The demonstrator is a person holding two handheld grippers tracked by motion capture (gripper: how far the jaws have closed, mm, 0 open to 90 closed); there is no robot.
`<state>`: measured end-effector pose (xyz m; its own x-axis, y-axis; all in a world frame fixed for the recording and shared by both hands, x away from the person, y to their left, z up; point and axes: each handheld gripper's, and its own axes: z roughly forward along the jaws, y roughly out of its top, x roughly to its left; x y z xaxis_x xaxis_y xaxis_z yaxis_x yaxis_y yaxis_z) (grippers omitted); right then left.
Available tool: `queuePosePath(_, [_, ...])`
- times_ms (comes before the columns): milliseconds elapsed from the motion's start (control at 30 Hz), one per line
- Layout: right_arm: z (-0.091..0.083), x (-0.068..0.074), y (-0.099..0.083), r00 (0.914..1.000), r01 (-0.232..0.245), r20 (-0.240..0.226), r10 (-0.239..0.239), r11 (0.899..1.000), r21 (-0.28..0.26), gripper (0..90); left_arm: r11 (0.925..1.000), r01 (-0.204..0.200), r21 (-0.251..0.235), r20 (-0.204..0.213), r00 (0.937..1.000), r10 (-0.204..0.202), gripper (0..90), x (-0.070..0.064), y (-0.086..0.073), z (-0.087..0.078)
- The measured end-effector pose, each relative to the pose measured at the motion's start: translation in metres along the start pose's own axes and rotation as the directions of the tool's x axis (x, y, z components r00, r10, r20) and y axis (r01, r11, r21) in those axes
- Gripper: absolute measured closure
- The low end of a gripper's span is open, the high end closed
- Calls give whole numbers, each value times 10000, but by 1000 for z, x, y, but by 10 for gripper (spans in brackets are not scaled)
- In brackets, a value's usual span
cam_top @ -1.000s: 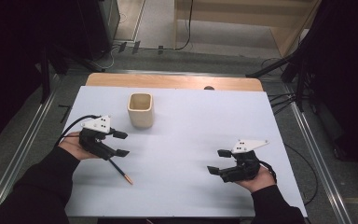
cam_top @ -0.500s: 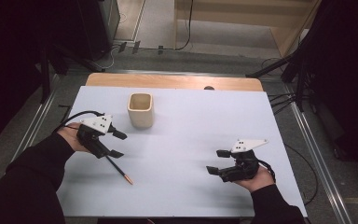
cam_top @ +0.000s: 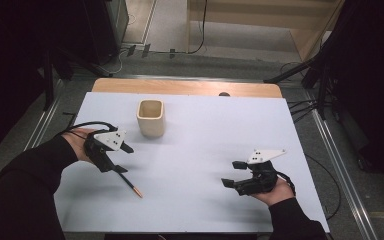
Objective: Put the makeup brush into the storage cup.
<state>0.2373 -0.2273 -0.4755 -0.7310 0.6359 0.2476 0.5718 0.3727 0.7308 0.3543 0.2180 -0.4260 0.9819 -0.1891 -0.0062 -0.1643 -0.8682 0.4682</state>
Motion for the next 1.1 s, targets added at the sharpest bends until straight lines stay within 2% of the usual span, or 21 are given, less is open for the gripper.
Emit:
queuePosePath(200, [0, 0, 0, 10000, -4, 19, 4, 10000, 26, 236, 9972, -536, 530, 78, 9985, 533, 335, -4, 5, 0])
queuePosePath(333, [0, 0, 0, 10000, -52, 6, 52, 10000, 45, 236, 9911, -827, 1042, 146, 9966, 817, 335, -7, 7, 0])
queuePosePath(567, [0, 0, 0, 10000, -55, -18, 55, 10000, 51, 236, 9820, -1276, 1389, 177, 9918, 1264, 340, -9, 10, -1])
queuePosePath(633, [1, 0, 0, 10000, -57, -34, 57, 10000, 58, 236, 9782, -1375, 1558, 223, 9905, 1356, 339, -10, 11, 0])
queuePosePath(700, [1, -1, 0, 10000, -52, -23, 52, 9999, 96, 236, 9708, -1629, 1759, 270, 9866, 1607, 339, -10, 12, 1])
queuePosePath(767, [1, 0, 0, 10000, -45, -3, 45, 9999, 112, 236, 9709, -1631, 1753, 337, 9866, 1597, 339, -10, 12, 3])
queuePosePath(900, [1, -1, -1, 10000, -66, -4, 66, 9999, 114, 236, 9590, -2007, 2001, 419, 9796, 1963, 346, -11, 12, 6])
queuePosePath(933, [1, -1, -1, 10000, -72, -7, 72, 9999, 124, 235, 9560, -2007, 2140, 455, 9797, 1955, 345, -10, 12, 7])
queuePosePath(1033, [1, -1, -1, 10000, -81, 2, 81, 9999, 133, 236, 9533, -2059, 2210, 591, 9785, 1976, 343, -11, 10, 9])
queuePosePath(1100, [1, -1, -1, 10000, -76, 5, 76, 9999, 143, 236, 9480, -2099, 2391, 889, 9770, 1939, 311, -11, 9, 11])
